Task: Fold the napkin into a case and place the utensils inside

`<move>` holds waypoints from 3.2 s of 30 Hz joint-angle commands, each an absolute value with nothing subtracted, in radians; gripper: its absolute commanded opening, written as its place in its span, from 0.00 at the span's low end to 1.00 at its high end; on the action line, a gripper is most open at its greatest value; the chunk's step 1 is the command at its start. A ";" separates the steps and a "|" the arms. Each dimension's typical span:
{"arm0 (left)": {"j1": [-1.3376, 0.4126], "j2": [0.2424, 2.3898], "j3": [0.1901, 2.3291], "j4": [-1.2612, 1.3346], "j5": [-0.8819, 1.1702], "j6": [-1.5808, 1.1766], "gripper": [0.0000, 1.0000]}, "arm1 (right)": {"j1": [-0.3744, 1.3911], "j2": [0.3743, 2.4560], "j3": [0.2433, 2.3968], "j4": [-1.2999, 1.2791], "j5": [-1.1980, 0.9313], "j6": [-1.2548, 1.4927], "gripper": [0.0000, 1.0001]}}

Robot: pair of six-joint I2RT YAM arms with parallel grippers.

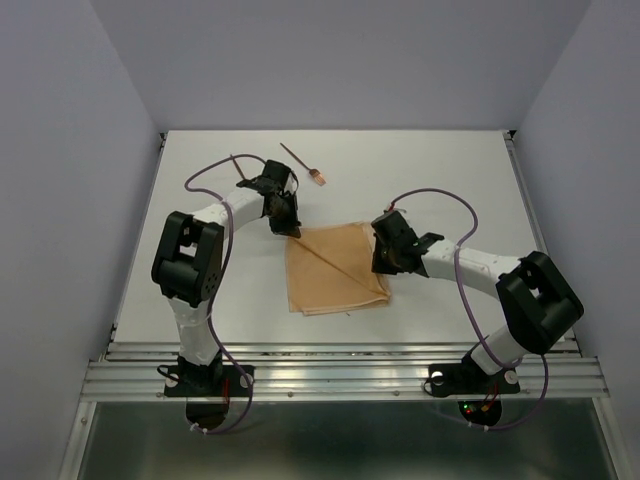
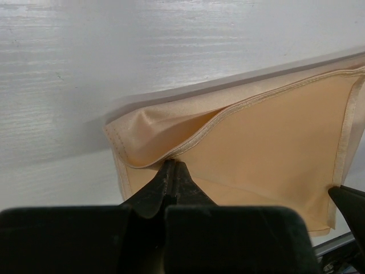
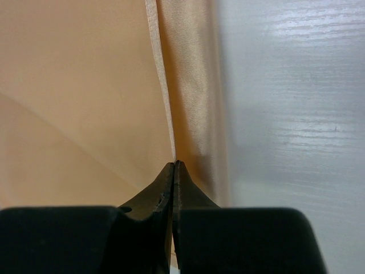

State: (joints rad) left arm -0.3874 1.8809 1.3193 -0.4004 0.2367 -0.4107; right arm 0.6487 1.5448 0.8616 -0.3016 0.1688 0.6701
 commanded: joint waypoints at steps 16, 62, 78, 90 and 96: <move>-0.399 1.944 1.411 -0.399 0.250 -0.399 0.00 | 0.655 1.496 0.825 -0.241 0.195 0.690 0.01; -0.408 1.815 1.376 -0.407 0.202 -0.425 0.00 | 0.675 1.258 0.752 -0.353 0.160 0.722 0.14; -0.407 1.944 1.376 -0.368 0.196 -0.430 0.00 | 0.704 1.382 0.631 -0.264 0.176 0.793 0.02; -0.408 1.930 1.404 -0.388 0.149 -0.423 0.00 | 0.704 1.289 0.687 -0.321 0.181 0.747 0.01; -0.407 1.893 1.408 -0.414 0.111 -0.422 0.00 | 0.704 1.333 0.735 -0.321 0.193 0.738 0.01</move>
